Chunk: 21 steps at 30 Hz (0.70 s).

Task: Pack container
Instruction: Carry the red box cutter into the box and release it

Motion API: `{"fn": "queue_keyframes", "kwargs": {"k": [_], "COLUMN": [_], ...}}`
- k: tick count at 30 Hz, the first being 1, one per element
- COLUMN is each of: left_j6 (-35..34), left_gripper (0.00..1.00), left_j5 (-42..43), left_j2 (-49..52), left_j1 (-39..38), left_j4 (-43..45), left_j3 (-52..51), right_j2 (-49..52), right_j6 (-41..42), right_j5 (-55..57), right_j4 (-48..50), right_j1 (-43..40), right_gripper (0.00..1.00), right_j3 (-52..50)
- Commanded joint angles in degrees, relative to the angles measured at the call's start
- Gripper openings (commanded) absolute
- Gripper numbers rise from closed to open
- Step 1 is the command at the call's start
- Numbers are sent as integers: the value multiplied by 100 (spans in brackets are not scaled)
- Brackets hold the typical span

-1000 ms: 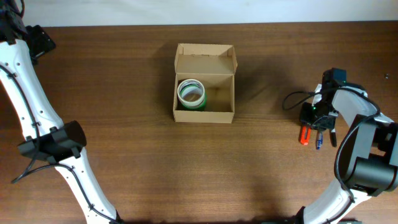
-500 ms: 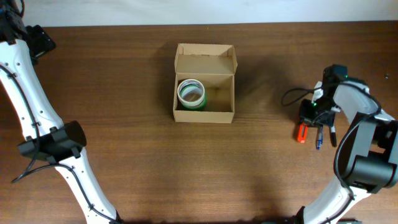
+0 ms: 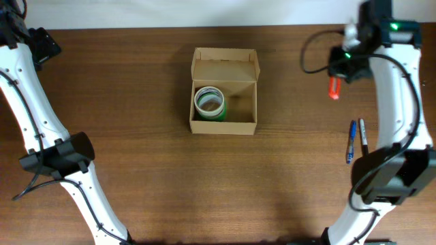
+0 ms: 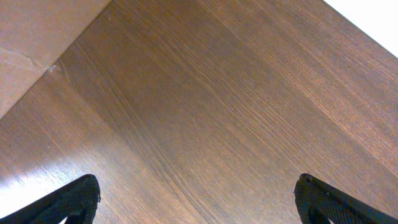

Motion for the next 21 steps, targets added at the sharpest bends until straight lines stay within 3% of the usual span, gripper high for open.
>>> {"fn": "queue_keyframes", "kwargs": {"k": [1, 12, 21], "left_j6": [63, 63, 63], "left_gripper": [100, 100, 100], "left_j5": [17, 15, 17], "left_j2": [-168, -168, -168], "left_j1": [39, 39, 39], "left_j4": [-11, -11, -11], "left_j3": [-28, -28, -28], "right_j2": [-46, 101, 739], "right_j6": [-588, -3189, -3963], "right_j5": [243, 507, 564], "right_j4": [-219, -334, 70], "right_j1": [737, 3147, 3508], "right_gripper": [4, 4, 4], "right_j3": [702, 1021, 1021]}}
